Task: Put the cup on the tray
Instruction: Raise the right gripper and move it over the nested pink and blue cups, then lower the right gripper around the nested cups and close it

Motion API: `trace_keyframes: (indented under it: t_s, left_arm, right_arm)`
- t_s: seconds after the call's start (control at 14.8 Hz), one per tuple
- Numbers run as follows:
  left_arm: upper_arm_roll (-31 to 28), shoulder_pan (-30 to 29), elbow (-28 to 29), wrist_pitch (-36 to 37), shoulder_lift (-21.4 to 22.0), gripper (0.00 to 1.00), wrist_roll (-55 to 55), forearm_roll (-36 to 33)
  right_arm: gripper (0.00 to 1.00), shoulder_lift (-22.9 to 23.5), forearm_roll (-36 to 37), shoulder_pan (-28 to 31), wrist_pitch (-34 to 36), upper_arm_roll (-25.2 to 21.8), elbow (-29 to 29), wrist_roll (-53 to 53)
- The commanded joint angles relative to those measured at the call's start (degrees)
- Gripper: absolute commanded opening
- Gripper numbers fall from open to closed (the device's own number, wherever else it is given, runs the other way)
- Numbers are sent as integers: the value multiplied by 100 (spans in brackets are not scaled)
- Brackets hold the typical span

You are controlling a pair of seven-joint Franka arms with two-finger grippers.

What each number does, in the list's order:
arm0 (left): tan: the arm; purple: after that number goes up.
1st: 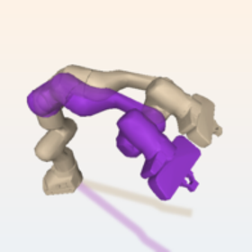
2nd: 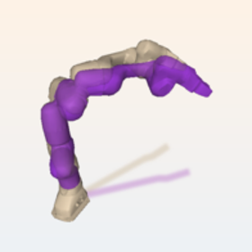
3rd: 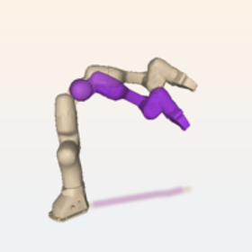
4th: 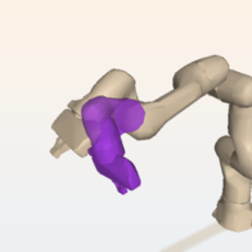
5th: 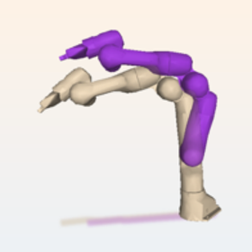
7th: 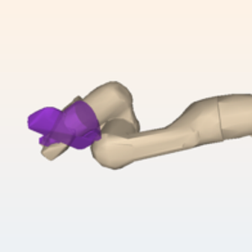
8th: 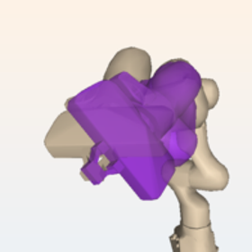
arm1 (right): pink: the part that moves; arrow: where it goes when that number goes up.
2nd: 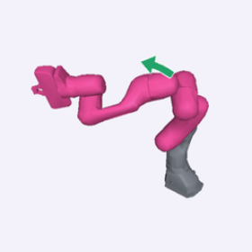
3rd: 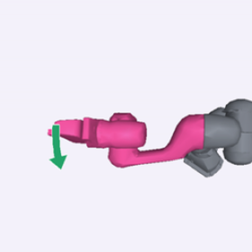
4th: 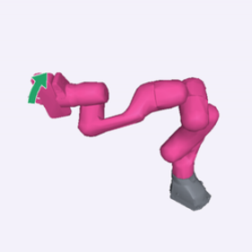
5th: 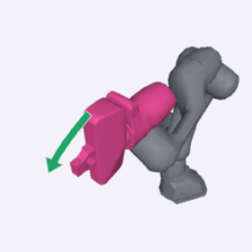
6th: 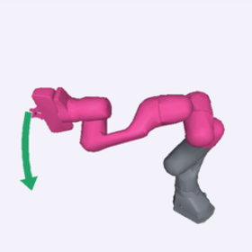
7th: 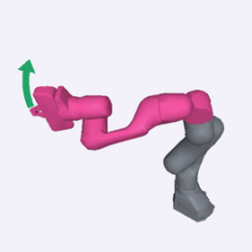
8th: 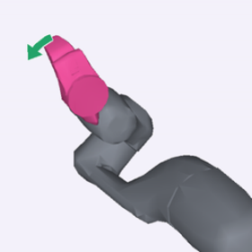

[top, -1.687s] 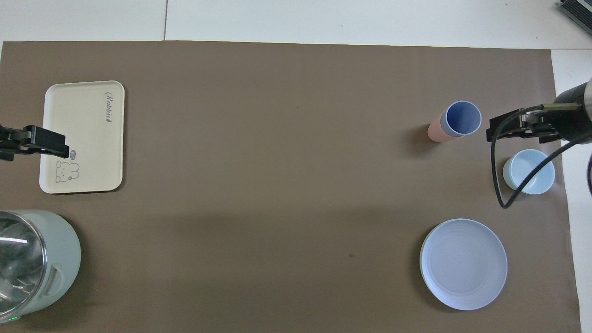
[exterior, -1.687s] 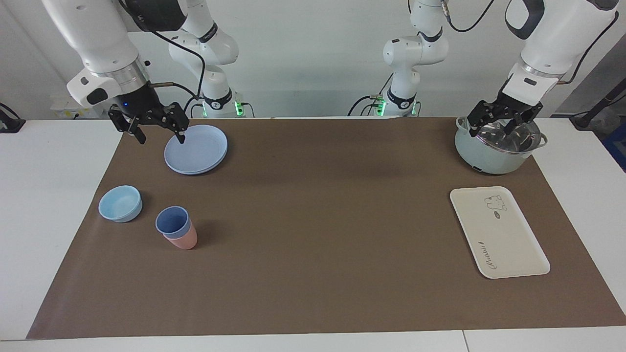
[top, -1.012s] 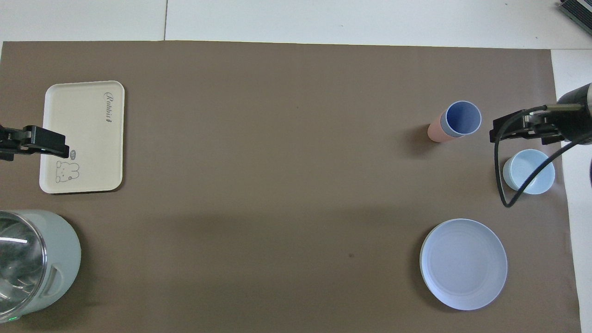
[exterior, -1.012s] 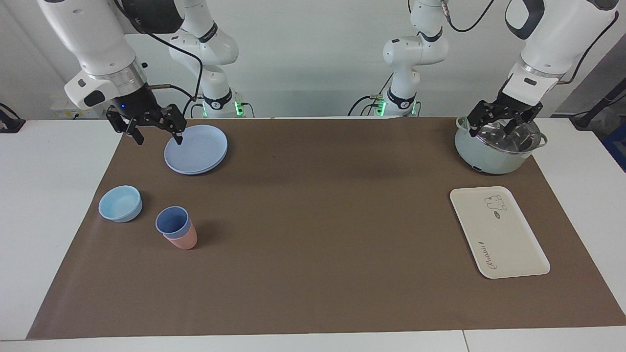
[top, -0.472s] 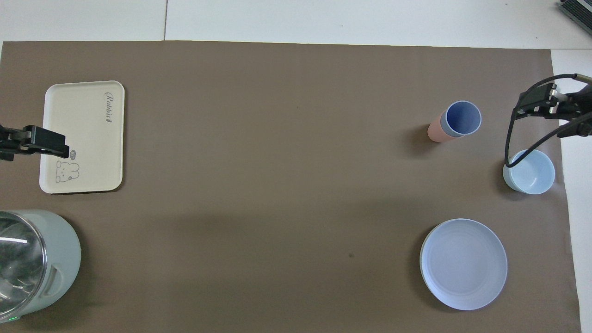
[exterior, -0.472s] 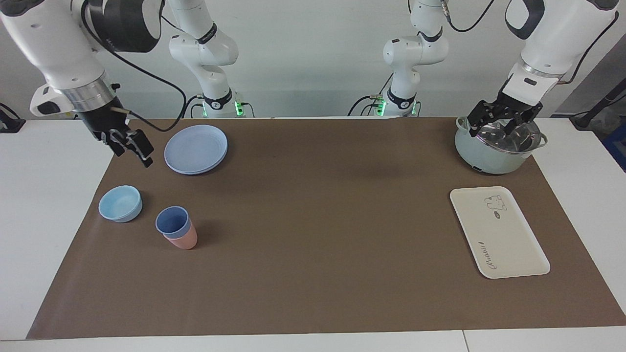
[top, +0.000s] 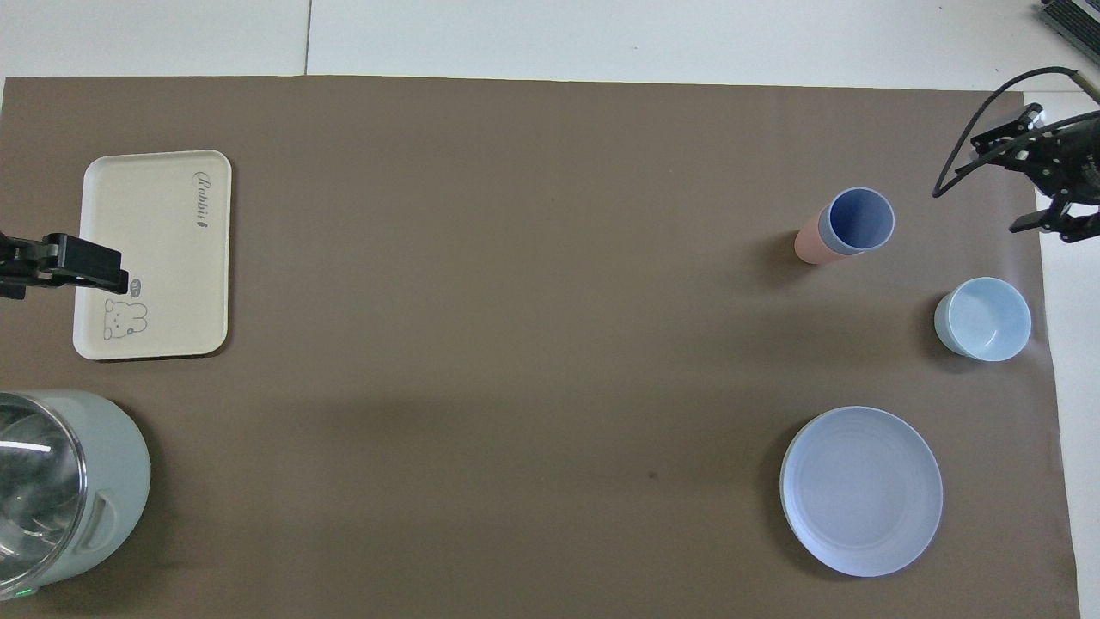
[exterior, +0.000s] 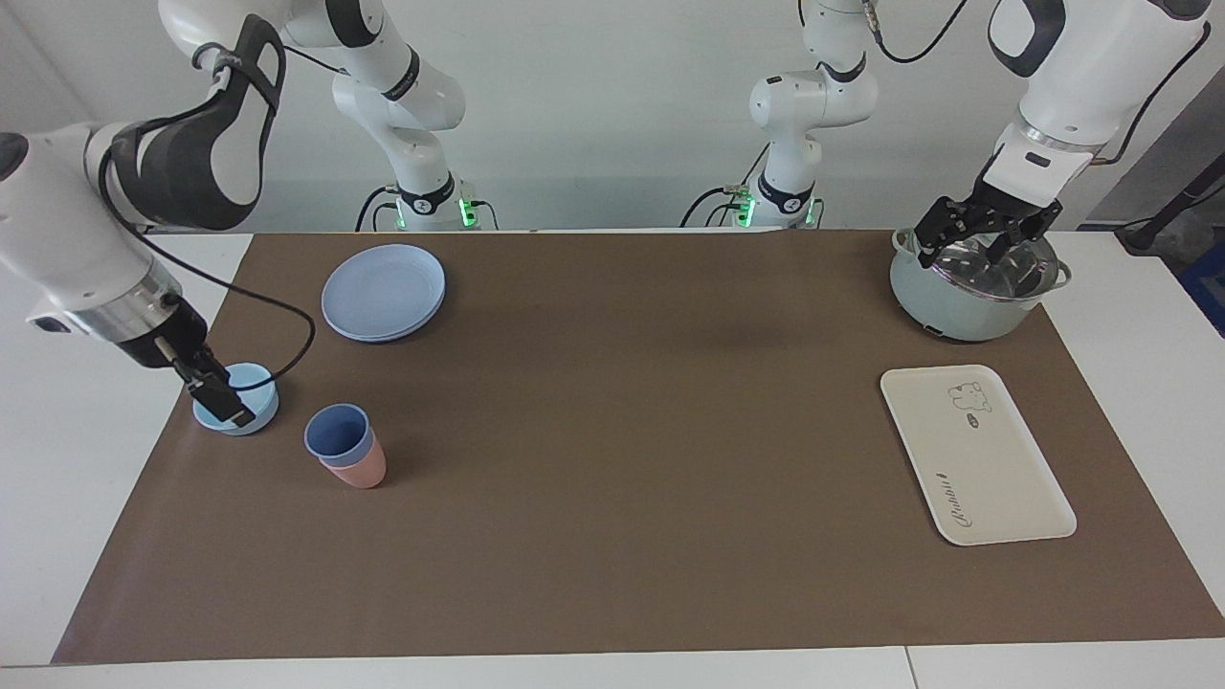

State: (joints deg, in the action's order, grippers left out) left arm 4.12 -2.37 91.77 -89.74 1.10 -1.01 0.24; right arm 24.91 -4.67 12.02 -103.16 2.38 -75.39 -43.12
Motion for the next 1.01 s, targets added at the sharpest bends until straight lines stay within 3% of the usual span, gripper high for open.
trace_keyframes:
  t_s: [0.0,0.34,0.61,0.94]
  left_arm:
    - [19,-35,175,-26,162,100,-49,64]
    - [10,-44,175,-26,162,100,-49,64]
    - [10,-35,175,-26,162,100,-40,64]
    - [10,-35,175,-26,162,100,-40,64]
  right_arm:
    - [94,627,-139,160,-72,70,516,-284]
    - [94,1313,-928,336,-72,61,499,-636]
    - [94,1498,-1517,283,33,61,464,-1022]
    - [96,1455,-2107,240,-28,70,-115,-1154]
